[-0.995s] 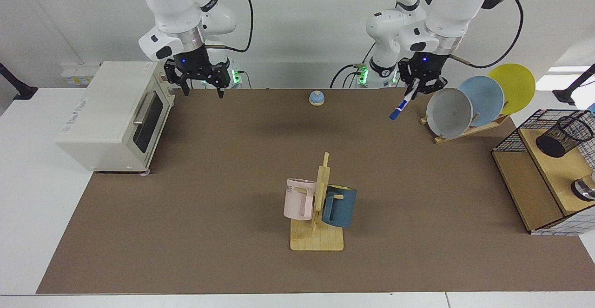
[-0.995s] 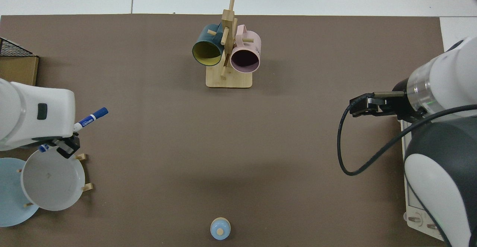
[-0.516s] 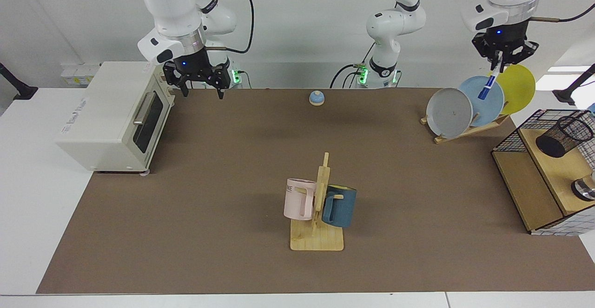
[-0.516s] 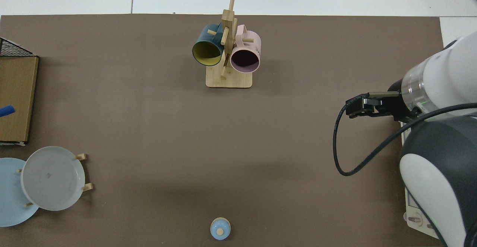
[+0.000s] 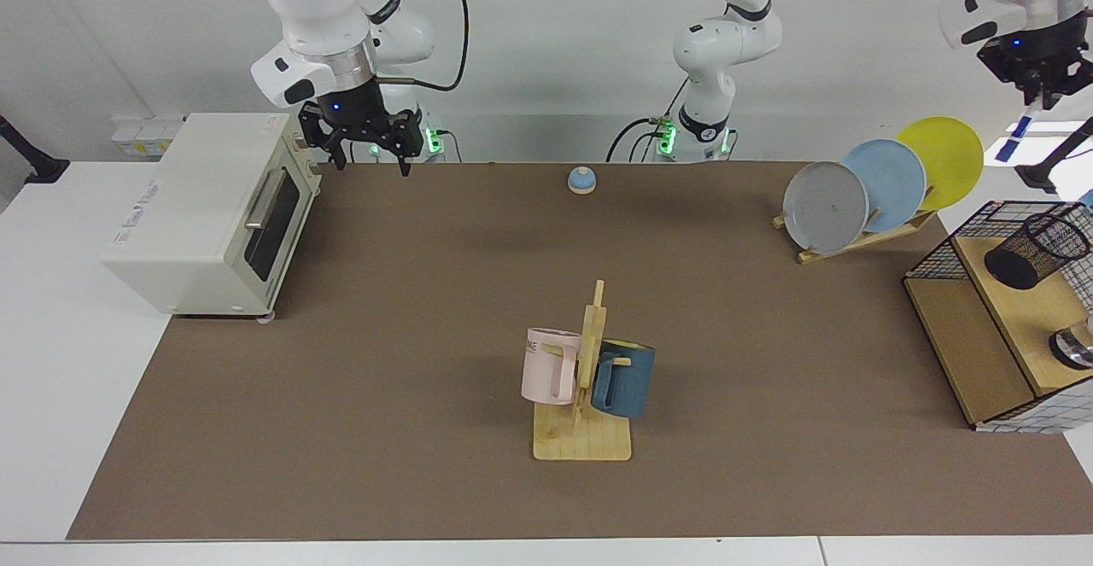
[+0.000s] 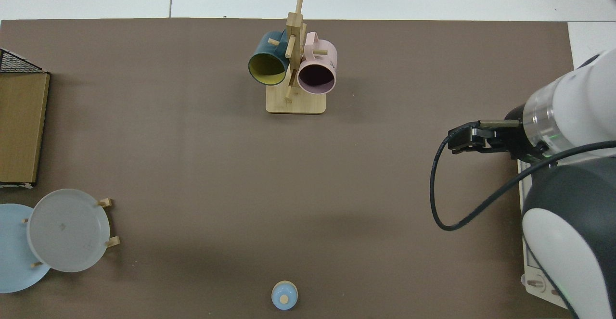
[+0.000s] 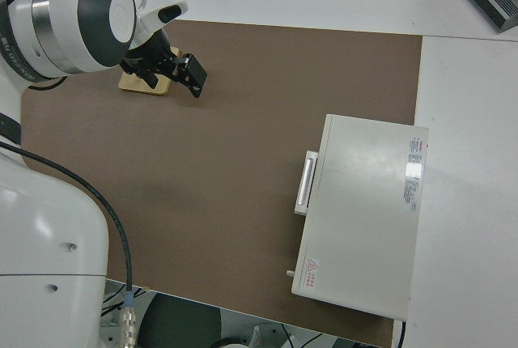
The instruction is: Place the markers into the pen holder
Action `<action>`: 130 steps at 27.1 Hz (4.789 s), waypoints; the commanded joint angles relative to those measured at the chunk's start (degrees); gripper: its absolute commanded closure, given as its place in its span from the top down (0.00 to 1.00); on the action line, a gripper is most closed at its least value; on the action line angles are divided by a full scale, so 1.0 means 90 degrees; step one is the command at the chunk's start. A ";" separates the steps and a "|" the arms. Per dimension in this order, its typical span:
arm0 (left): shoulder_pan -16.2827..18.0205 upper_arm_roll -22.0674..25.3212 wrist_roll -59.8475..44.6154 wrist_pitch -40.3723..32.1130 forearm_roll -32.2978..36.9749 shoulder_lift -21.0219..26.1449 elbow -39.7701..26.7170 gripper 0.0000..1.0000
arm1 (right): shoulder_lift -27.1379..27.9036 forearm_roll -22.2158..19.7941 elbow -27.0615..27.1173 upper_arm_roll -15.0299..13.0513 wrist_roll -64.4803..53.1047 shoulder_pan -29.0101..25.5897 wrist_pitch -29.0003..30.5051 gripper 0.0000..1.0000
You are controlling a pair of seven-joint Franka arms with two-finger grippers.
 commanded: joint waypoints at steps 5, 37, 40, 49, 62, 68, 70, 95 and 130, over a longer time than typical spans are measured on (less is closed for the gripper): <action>0.0093 0.0231 0.1033 0.0350 0.0754 0.0141 0.0149 0.00 | -0.0067 0.0139 -0.0035 0.0012 0.0042 0.0002 0.0068 1.00; 0.0787 0.0416 0.1815 0.1863 0.1419 0.1664 0.0129 0.00 | -0.0057 0.0197 -0.0035 0.0012 0.0081 -0.0174 0.0068 1.00; 0.0777 0.0416 0.1815 0.1864 0.1419 0.1674 0.0120 0.00 | -0.0057 0.0197 -0.0035 0.0002 0.0081 -0.0174 0.0068 1.00; 0.0807 0.0329 0.1815 0.1834 0.1400 0.1674 0.0080 0.00 | -0.0057 0.0197 -0.0035 0.0002 0.0081 -0.0174 0.0068 1.00; 0.0719 0.0436 0.1805 0.2049 0.1341 0.1869 0.0071 0.00 | -0.0057 0.0197 -0.0035 0.0002 0.0081 -0.0174 0.0068 1.00; 0.0758 0.0446 0.1785 0.2263 0.1341 0.2084 0.0071 0.00 | -0.0057 0.0197 -0.0035 0.0012 0.0081 -0.0174 0.0068 1.00; 0.0787 0.0455 0.1785 0.2283 0.1341 0.2094 0.0061 0.00 | -0.0057 0.0197 -0.0035 0.0002 0.0081 -0.0174 0.0068 1.00; 0.0758 0.0612 0.1776 0.2498 0.1273 0.2309 -0.0183 0.00 | -0.0057 0.0197 -0.0035 0.0002 0.0081 -0.0174 0.0068 1.00; 0.0787 0.0612 0.1892 0.2420 0.0814 0.2299 -0.0505 0.00 | -0.0057 0.0197 -0.0035 0.0002 0.0081 -0.0174 0.0068 1.00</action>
